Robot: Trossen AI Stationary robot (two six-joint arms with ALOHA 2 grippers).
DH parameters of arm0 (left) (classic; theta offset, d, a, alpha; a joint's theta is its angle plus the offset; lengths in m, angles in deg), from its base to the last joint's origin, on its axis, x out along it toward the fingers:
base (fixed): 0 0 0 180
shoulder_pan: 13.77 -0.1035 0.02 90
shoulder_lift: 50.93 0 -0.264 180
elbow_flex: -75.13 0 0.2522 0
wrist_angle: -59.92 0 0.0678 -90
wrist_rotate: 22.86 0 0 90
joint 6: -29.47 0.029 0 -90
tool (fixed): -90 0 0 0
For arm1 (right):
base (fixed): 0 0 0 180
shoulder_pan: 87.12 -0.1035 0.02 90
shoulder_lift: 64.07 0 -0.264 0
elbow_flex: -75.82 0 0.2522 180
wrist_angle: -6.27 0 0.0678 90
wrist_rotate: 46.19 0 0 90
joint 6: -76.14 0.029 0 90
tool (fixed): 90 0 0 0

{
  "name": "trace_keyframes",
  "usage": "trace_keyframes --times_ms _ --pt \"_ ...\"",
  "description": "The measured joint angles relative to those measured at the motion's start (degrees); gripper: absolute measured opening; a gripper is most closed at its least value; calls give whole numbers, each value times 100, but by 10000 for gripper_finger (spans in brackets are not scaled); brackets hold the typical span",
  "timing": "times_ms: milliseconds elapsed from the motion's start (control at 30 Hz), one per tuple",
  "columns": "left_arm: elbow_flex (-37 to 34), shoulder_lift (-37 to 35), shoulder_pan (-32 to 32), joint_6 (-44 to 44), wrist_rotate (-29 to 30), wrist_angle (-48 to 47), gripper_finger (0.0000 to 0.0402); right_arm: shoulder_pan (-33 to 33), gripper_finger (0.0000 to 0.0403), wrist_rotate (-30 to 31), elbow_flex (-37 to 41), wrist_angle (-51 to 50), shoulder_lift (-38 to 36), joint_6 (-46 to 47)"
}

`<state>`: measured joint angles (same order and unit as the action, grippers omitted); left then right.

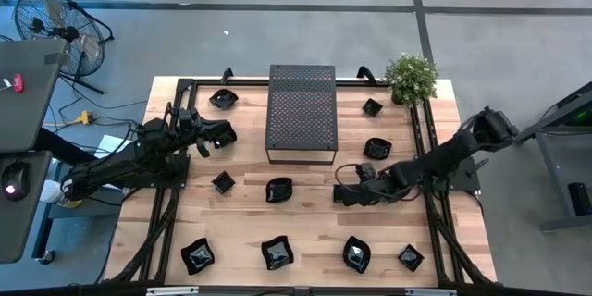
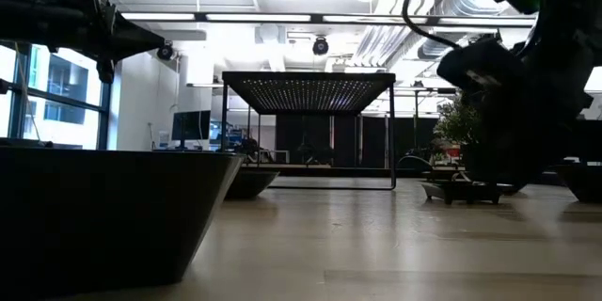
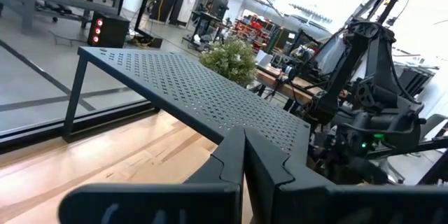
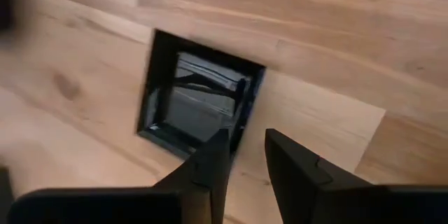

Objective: Pick & Place Mini shaped plates
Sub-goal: Put the square plate on the shelf

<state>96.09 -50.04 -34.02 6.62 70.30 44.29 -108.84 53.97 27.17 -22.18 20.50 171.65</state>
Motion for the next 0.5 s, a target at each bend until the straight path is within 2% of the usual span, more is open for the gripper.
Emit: trace_keyframes --times_ms 333,500 --pt "0 0 0 4 19 0 1 0 9 86 -9 167 91 4" --pt "0 0 0 4 44 -5 1 9 5 84 0 106 -127 -29"
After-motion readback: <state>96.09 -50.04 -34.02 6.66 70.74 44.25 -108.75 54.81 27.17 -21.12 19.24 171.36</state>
